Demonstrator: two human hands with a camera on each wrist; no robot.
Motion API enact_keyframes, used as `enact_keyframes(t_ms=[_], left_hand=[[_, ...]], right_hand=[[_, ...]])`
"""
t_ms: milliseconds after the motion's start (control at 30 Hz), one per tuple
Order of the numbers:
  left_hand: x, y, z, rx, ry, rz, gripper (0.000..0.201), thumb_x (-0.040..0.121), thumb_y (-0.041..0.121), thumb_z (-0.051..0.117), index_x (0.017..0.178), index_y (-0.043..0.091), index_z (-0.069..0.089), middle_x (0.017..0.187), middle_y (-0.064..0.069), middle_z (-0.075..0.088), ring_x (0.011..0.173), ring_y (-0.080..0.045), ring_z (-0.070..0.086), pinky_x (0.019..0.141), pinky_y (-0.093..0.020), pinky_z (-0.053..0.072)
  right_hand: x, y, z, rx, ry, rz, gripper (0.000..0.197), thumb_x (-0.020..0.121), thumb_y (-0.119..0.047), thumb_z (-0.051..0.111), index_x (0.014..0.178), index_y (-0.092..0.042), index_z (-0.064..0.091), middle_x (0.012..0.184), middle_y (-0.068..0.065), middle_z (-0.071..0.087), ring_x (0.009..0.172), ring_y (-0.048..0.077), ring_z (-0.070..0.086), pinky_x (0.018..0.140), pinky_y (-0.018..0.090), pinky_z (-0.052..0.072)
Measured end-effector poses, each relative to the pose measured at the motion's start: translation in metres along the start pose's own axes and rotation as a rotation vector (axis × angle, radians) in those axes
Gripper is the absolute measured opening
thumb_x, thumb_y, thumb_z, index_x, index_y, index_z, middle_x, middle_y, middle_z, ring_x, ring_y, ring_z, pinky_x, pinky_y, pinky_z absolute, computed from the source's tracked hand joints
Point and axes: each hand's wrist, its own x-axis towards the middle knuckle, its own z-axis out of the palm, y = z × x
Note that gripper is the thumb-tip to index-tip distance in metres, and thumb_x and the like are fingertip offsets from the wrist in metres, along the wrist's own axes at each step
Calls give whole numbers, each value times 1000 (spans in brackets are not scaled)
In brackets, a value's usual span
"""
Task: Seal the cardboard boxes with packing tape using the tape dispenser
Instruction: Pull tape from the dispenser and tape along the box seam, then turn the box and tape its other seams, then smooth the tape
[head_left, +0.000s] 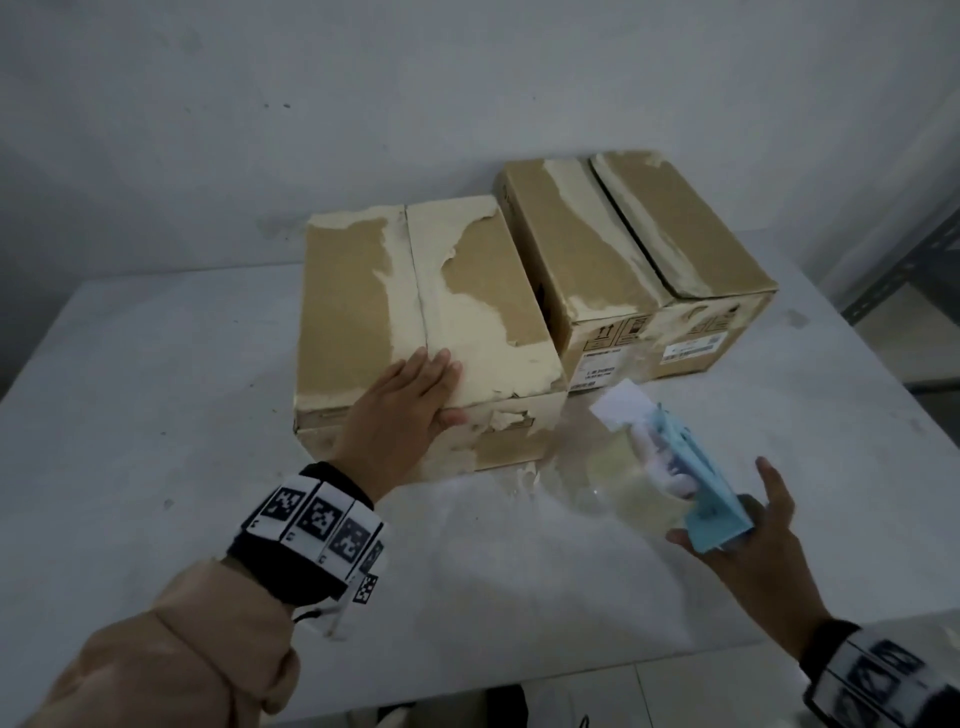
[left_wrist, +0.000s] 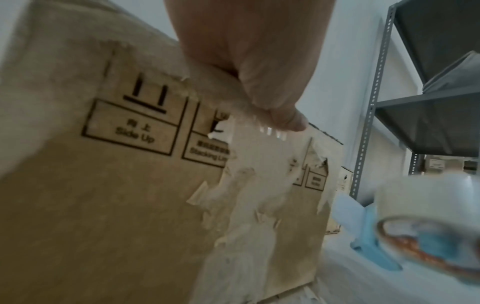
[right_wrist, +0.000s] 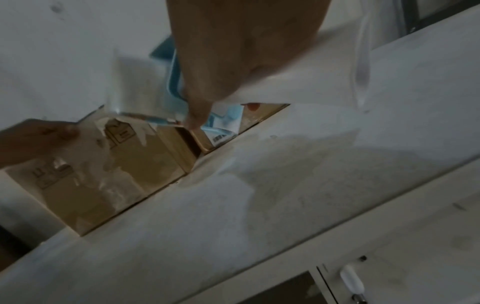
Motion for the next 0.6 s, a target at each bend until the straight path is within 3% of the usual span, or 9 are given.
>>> enact_keyframes(t_ms=[100,167,200,267,333,467,500,567,600], left_hand=[[-2,-3,3,-14,28,48,69,97,43,13,110,-1,65,110,-18,68,101,-33,66,76,-44,56],[-5,-4,0,-53,28,66,67,97,42,14,110,-2,63,110,-19,68,101,-35,65,76,-44,56],[-6,-5,-2,-71,25,79,66,97,42,15,110,-1,63,110,-18,68,101,-35,65,79,-41,55],[-10,-6,-6,-88,33,121,62,97,41,18,110,1,63,109,-17,69,101,-34,65,90,-35,48],[-15,-9,-8,-117,52,152,56,97,41,22,112,4,61,110,-15,69,102,-32,65,91,-32,47],[-31,-11,-13,-310,71,93,59,92,48,32,108,4,67,111,-12,68,108,-28,61,104,-17,33],[-34,-11,-17,-357,95,68,62,89,53,34,106,5,69,110,-10,69,108,-24,62,101,-15,36],[-37,-12,-25,-393,161,24,66,87,59,35,99,5,71,101,-8,73,95,-17,68,81,-16,50],[-36,-13,-30,-394,194,11,66,88,58,34,96,5,72,97,-7,74,86,-15,71,72,-16,51]], right_hand=[[18,14,14,-115,-68,22,79,67,-30,79,129,-7,34,100,8,59,84,24,61,71,36,54],[28,19,26,-182,-104,-15,66,73,-38,71,125,-9,42,105,9,59,90,23,59,76,36,53],[31,22,32,-227,-118,-17,65,74,-37,71,125,-9,42,104,11,60,90,25,59,75,34,52],[35,22,39,-296,-125,-7,68,72,-22,77,127,-5,42,104,18,59,90,31,56,74,37,49],[37,17,42,-328,-146,-7,71,68,-13,79,128,-3,42,107,23,56,92,33,52,74,39,47],[32,10,29,-350,-217,-82,75,66,-24,75,129,-8,38,111,23,54,92,37,53,75,41,42],[30,7,24,-382,-216,-111,71,66,-30,67,127,-12,36,112,23,55,93,38,54,76,44,43],[33,-4,15,-425,-134,-157,59,67,-35,48,121,-14,37,117,24,55,98,41,55,79,50,44],[38,-13,12,-412,-71,-172,55,70,-36,42,119,-12,40,119,24,54,102,41,54,81,51,43]])
